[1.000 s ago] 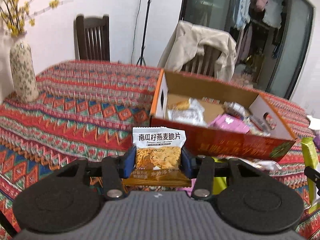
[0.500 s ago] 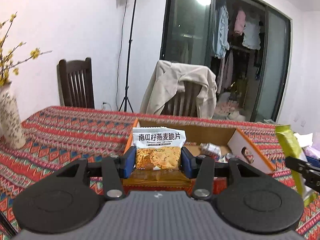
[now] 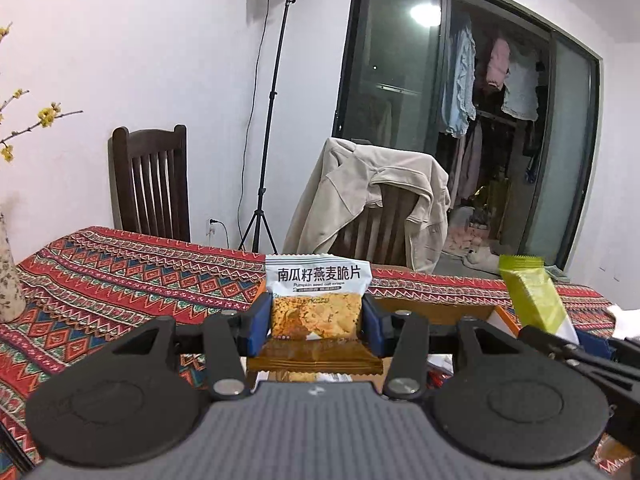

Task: Organize snacks
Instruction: 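Carry both packets into the orange box and open both tools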

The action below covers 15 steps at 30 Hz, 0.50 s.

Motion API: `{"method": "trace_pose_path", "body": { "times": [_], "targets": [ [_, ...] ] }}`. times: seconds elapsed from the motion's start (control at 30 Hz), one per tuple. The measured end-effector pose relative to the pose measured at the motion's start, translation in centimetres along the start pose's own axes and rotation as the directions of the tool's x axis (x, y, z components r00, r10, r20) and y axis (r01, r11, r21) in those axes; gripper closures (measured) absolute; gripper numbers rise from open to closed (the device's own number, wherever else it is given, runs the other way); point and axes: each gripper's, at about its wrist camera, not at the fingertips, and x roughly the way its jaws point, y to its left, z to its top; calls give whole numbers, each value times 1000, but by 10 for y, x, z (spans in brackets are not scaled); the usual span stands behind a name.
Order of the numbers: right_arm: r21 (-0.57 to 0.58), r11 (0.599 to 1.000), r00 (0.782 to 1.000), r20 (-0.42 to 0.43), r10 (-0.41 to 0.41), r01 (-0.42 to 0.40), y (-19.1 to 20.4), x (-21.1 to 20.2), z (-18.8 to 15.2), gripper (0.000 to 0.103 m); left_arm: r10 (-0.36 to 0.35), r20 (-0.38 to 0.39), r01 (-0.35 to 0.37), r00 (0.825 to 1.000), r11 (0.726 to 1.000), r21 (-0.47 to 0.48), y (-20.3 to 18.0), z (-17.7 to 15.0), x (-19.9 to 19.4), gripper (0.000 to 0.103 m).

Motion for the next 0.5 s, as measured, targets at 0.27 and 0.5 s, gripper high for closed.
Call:
{"method": "trace_pose_path", "body": {
  "times": [0.27, 0.5],
  "targets": [
    [45, 999, 1000, -26, -12, 13, -7, 43, -17, 67, 8, -14, -8, 1000, 1000, 2, 5, -19, 33, 55],
    [56, 998, 998, -70, -5, 9, -13, 64, -28, 67, 15, -52, -13, 999, 999, 29, 10, -30, 48, 55]
  ]
}}
